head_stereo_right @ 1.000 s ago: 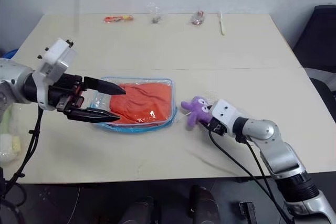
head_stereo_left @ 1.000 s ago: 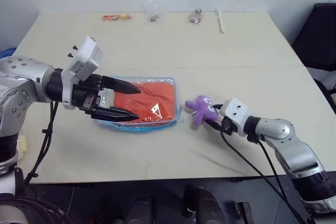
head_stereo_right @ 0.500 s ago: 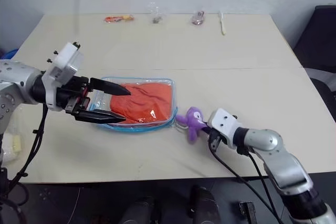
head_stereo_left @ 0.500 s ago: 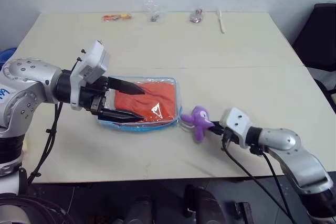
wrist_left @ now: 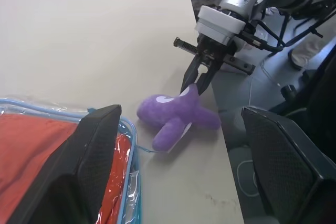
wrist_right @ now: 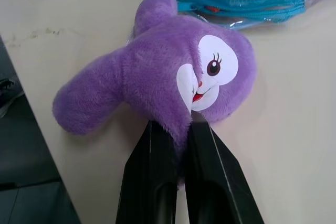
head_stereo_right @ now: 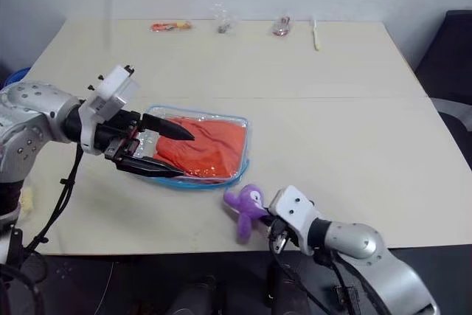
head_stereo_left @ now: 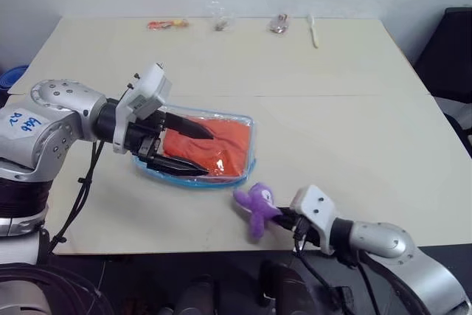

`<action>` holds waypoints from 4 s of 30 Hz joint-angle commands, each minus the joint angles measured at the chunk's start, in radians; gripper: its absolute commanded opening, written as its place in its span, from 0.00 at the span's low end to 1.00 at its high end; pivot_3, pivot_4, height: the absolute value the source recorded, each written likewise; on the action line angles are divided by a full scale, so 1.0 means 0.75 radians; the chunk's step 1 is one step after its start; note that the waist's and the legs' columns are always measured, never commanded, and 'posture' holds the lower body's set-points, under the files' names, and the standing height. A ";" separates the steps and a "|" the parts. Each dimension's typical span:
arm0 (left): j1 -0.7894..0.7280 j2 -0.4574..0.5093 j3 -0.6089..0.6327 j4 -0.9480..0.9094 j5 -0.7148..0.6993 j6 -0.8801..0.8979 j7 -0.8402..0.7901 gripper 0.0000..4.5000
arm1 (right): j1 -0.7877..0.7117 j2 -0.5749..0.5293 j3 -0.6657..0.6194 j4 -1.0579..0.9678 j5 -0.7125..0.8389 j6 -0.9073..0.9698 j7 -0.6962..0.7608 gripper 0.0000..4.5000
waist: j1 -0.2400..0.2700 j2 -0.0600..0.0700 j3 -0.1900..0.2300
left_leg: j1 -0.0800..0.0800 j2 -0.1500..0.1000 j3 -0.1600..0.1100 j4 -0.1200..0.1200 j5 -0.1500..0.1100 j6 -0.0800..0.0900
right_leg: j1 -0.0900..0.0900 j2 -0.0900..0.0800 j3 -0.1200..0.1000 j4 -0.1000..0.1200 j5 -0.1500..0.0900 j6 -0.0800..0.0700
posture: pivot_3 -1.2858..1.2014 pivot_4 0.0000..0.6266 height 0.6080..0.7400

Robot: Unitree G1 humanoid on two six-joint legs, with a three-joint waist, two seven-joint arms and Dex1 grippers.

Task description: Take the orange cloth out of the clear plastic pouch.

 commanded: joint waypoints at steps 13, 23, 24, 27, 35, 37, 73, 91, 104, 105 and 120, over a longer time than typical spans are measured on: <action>0.041 0.013 0.036 -0.007 0.047 -0.063 -0.029 0.86 | 0.012 -0.005 -0.075 -0.064 0.140 0.149 -0.003 0.70 | -0.001 -0.001 -0.001 | 0.000 0.000 0.001 0.000 0.000 0.000 | 0.000 0.000 0.000 0.000 0.000 0.000 | 0.52 0.24 1.00; 0.128 0.032 0.121 -0.052 0.046 -0.073 0.047 0.86 | -0.175 -0.249 -0.531 -0.122 0.634 0.231 0.293 0.78 | 0.003 -0.001 0.000 | 0.000 0.000 -0.003 0.000 0.000 0.000 | 0.000 -0.001 0.000 0.000 0.000 0.000 | 0.52 0.24 1.00; 0.137 0.037 0.133 -0.063 0.039 -0.065 0.054 0.86 | -0.238 -0.282 -0.523 -0.081 0.612 0.183 0.322 0.78 | 0.003 -0.001 0.000 | 0.000 0.000 -0.003 0.000 0.000 0.000 | 0.000 -0.001 0.000 0.000 0.000 0.000 | 0.52 0.24 1.00; 0.187 0.065 0.160 -0.098 0.041 -0.063 0.063 0.86 | -0.489 -0.318 -0.290 0.152 0.329 -0.040 0.310 0.78 | -0.006 -0.001 0.000 | 0.001 0.001 -0.004 0.000 0.000 0.000 | 0.000 0.000 0.001 0.000 0.000 0.000 | 0.52 0.24 1.00; 0.322 0.134 0.279 -0.195 0.002 -0.022 0.118 0.86 | -0.781 -0.174 0.239 0.675 -0.228 -0.714 0.465 0.50 | -0.028 -0.001 0.000 | -0.002 0.000 -0.001 -0.004 0.000 -0.001 | -0.003 -0.001 -0.003 -0.001 -0.001 -0.002 | 0.52 0.24 1.00; 0.347 0.144 0.305 -0.226 -0.019 -0.006 0.130 0.86 | -0.800 -0.144 0.280 0.723 -0.286 -0.784 0.483 0.36 | -0.030 -0.001 0.000 | -0.003 -0.001 -0.001 -0.004 0.000 -0.001 | -0.003 -0.002 -0.003 -0.002 -0.001 -0.002 | 0.52 0.24 1.00; 0.397 0.136 0.151 -0.353 0.026 -0.114 0.129 0.86 | -0.860 0.065 0.314 1.063 -0.651 -1.333 0.568 0.01 | -0.034 0.000 0.000 | -0.002 0.001 -0.006 -0.002 0.000 -0.001 | -0.003 -0.002 -0.001 0.001 -0.001 -0.001 | 0.52 0.24 1.00; 0.274 -0.283 -0.411 -0.027 0.712 -1.133 -0.025 0.86 | -0.852 0.030 0.298 1.079 -0.661 -1.303 0.603 0.01 | -0.026 0.000 0.000 | -0.003 0.000 0.001 -0.001 0.000 -0.001 | -0.002 -0.002 -0.002 0.001 -0.001 -0.001 | 0.52 0.24 1.00; 0.182 -0.396 -0.475 0.183 0.812 -1.274 -0.124 0.86 | -0.879 0.036 0.287 1.104 -0.672 -1.284 0.583 0.01 | -0.029 0.000 0.000 | -0.003 0.001 0.000 0.001 0.001 0.000 | -0.003 -0.002 -0.003 0.003 -0.001 -0.001 | 0.52 0.24 1.00; 0.184 -0.403 -0.479 0.184 0.821 -1.262 -0.119 0.86 | -0.880 0.036 0.288 1.102 -0.672 -1.282 0.583 0.01 | -0.029 0.000 0.000 | -0.003 0.001 0.000 0.001 0.001 0.000 | -0.003 -0.002 -0.003 0.003 -0.001 -0.001 | 0.52 0.24 1.00; 0.266 -0.476 -0.502 0.110 0.881 -1.220 -0.045 0.45 | -0.885 0.034 0.277 1.109 -0.672 -1.275 0.583 0.00 | -0.028 0.000 0.000 | -0.003 0.001 -0.002 0.001 0.001 0.000 | -0.003 -0.003 -0.003 0.003 -0.001 -0.001 | 0.52 0.24 1.00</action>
